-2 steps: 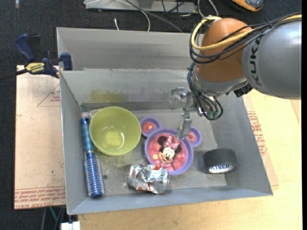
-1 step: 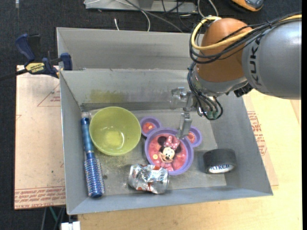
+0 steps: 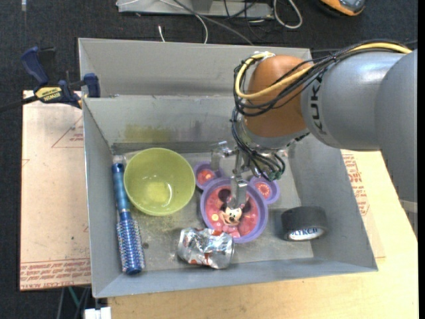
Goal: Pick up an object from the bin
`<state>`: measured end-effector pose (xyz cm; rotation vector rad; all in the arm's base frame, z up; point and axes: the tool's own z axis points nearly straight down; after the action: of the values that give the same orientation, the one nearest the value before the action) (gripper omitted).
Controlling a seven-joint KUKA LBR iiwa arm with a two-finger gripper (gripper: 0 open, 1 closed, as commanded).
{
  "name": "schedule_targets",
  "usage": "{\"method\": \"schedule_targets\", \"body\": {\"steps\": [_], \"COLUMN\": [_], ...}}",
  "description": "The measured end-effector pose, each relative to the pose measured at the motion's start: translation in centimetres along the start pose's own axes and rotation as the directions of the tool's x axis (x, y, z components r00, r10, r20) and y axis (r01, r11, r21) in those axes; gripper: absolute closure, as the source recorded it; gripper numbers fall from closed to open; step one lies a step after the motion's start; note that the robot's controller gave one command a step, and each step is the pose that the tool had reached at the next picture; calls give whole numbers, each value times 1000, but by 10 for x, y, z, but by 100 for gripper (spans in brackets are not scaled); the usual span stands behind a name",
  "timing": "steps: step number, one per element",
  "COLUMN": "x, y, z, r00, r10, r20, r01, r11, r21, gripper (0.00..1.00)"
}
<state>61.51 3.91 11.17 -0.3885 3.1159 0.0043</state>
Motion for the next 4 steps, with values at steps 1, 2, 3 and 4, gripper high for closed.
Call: {"method": "schedule_targets", "body": {"steps": [1,2,3,4], "x": [-8,-7,26,26], "y": [5,4,23,22], "z": [7,10,10,10], "r00": [991,985,982,983], "r10": [-136,-172,-186,-186], "r20": [5,7,8,8], "r01": [136,172,186,186], "r11": [991,985,982,983], "r21": [2,2,1,1], "gripper": [0,0,100,100]}}
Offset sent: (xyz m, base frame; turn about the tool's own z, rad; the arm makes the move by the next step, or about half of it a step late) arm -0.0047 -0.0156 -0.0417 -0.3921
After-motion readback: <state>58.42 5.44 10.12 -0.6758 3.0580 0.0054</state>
